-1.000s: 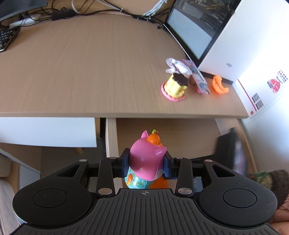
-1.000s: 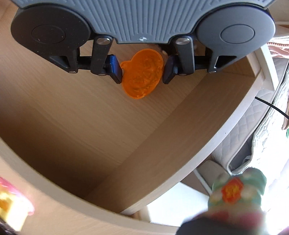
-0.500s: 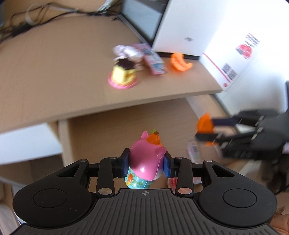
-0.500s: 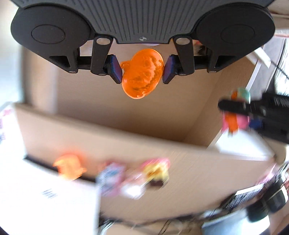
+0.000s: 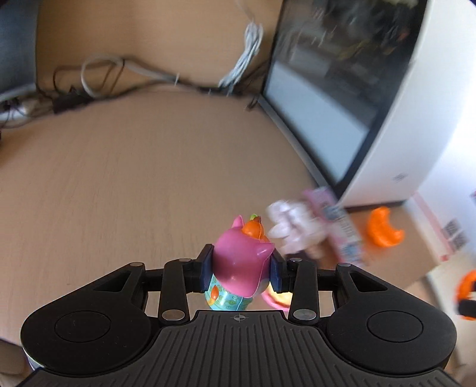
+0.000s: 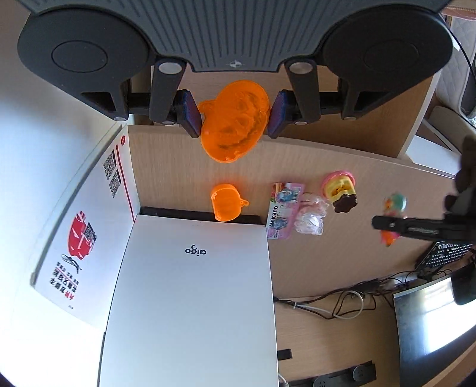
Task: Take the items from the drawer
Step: 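Lower the pig toy onto the desk with the left gripper while the right gripper carries the orange toy up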
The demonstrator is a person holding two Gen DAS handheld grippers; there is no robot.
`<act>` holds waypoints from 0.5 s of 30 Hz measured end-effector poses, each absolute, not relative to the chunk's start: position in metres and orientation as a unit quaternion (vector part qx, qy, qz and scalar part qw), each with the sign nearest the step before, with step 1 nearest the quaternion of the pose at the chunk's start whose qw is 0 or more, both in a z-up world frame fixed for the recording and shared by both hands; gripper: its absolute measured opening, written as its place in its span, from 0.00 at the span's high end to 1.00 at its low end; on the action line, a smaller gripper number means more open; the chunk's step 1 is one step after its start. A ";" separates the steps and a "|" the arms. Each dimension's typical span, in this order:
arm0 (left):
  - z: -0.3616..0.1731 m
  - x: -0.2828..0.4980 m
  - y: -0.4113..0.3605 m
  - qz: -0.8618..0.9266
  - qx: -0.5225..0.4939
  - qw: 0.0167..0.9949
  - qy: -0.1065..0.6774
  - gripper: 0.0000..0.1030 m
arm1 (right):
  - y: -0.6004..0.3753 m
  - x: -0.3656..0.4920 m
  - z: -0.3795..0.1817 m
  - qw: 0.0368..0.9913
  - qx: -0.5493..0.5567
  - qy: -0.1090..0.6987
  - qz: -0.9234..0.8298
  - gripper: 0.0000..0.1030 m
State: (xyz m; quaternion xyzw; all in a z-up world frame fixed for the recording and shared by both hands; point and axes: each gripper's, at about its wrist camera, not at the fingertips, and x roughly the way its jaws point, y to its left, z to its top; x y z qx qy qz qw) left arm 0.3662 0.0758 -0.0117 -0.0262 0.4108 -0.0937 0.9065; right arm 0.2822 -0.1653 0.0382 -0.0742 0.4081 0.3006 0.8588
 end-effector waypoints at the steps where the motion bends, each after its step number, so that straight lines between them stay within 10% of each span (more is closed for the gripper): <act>1: -0.021 0.374 0.074 -0.092 -0.027 0.901 0.423 0.60 | -0.163 0.285 0.037 0.858 -0.076 0.409 0.302 0.52; 15: -0.049 0.391 0.070 -0.097 -0.033 0.904 0.415 0.60 | -0.149 0.311 0.015 0.851 -0.075 0.429 0.293 0.52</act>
